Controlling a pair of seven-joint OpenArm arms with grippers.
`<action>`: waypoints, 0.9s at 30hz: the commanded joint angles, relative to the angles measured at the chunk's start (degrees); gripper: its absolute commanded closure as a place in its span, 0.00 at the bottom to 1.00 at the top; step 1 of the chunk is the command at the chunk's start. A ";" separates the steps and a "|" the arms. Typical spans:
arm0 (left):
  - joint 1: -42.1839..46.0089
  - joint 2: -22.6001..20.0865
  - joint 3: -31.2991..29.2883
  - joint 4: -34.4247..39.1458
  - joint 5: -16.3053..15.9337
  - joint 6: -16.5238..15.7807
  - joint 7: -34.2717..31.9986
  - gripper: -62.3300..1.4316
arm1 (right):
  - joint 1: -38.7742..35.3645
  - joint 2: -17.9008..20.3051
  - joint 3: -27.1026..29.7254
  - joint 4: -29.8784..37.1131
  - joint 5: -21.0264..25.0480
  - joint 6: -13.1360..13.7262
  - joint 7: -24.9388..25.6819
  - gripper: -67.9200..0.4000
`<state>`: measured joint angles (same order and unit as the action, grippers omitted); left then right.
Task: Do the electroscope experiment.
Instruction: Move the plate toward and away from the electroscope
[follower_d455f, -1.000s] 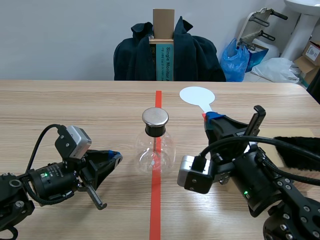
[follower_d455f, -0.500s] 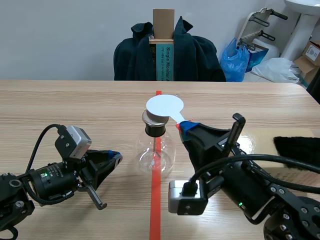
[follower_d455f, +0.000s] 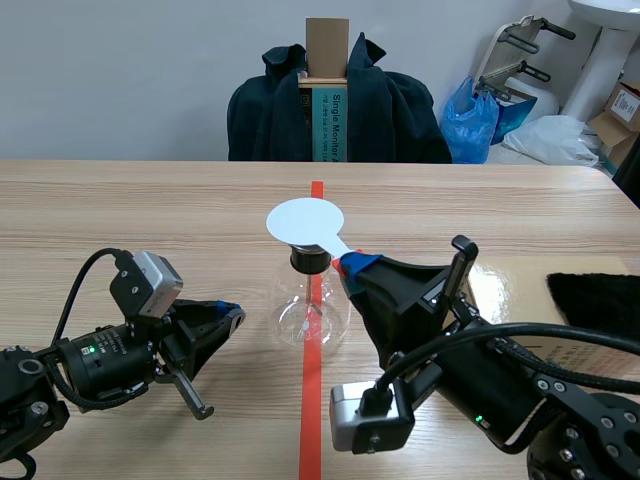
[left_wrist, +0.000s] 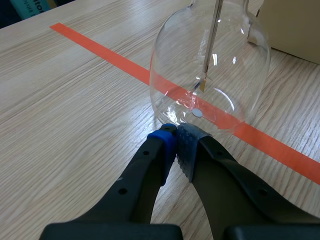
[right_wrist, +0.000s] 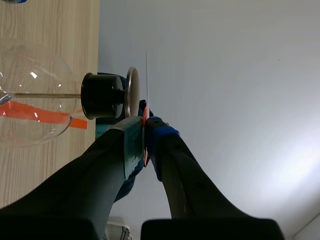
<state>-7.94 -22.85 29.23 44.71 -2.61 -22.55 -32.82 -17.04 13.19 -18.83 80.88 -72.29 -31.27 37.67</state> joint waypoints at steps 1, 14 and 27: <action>-0.33 0.28 -0.26 0.98 -0.79 -0.07 -0.79 0.93 | 0.52 0.61 0.15 0.74 0.46 -0.81 0.26 0.98; -0.33 0.28 -0.26 0.98 -0.79 -0.07 -0.76 0.93 | 0.55 0.61 0.17 0.74 0.48 -0.83 -4.85 0.98; -0.33 0.28 -0.26 0.98 -0.79 -0.07 -0.76 0.93 | 0.55 0.61 0.17 0.74 0.50 -0.83 -19.19 0.98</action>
<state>-7.94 -22.85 29.23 44.71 -2.61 -22.55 -32.82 -17.04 13.19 -18.83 80.88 -72.23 -31.27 18.90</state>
